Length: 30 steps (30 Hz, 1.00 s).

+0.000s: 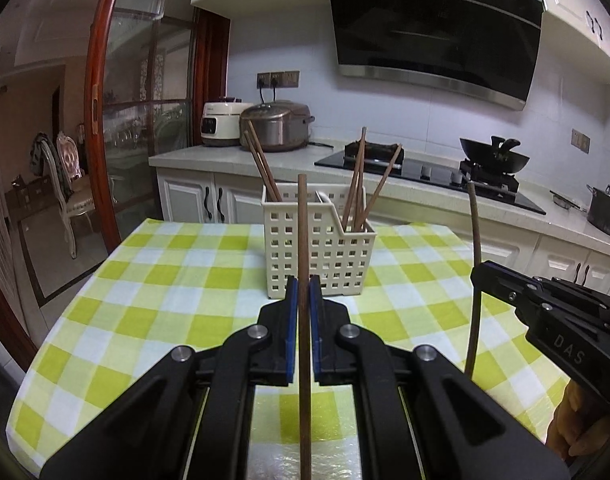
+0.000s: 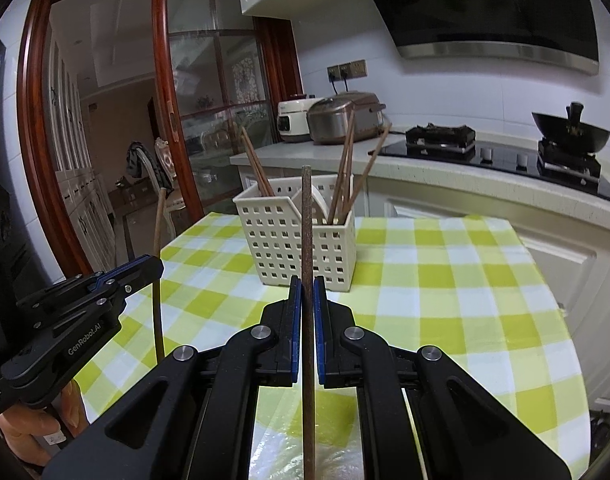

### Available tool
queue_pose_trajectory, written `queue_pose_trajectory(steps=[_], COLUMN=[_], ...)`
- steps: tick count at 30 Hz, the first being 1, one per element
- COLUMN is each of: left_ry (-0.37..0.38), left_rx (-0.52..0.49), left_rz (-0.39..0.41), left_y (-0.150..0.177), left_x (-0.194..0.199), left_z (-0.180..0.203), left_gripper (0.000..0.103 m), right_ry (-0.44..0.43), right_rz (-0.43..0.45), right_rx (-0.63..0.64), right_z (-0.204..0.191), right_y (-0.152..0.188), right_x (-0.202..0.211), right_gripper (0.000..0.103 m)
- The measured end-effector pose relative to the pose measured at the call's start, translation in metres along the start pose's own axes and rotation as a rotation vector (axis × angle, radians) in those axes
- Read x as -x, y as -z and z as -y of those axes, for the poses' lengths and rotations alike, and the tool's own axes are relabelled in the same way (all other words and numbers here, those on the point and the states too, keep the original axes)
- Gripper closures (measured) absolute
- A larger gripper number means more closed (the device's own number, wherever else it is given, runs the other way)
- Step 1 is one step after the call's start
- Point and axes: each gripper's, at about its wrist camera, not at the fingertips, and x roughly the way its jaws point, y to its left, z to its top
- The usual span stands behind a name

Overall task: Organize utensils
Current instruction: 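Lift both held chopsticks upright and carry them over the caddy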

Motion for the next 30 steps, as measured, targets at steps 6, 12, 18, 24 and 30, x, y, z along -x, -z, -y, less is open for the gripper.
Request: queue_pose_trajectory(steps=[6, 12, 18, 24, 30], left_ry=[0.002, 0.005, 0.007, 0.007, 0.002], left_rx=[0.002, 0.015, 0.016, 0.02, 0.028], left_rz=[0.029, 0.028, 0.033, 0.037, 0.052], left_y=[-0.005, -0.006, -0.008, -0.008, -0.01], left_x=[0.012, 0.016, 0.021, 0.023, 0.026], left_z=[-0.004, -0.008, -0.011, -0.014, -0.019], left_gripper=[0.097, 0.097, 0.097, 0.097, 0.097], right_ry=[-0.003, -0.007, -0.006, -0.006, -0.005], right_rz=[0.019, 0.029, 0.055, 0.061, 0.065], right_rx=[0.023, 0.039, 0.062, 0.075, 0.08], right_z=[-0.011, -0.019, -0.026, -0.032, -0.035], right_y=[-0.004, -0.007, -0.011, -0.011, -0.012], right_x=[0.007, 0.011, 0.016, 0.018, 0.02], right_gripper=[0.097, 0.097, 0.097, 0.097, 0.097])
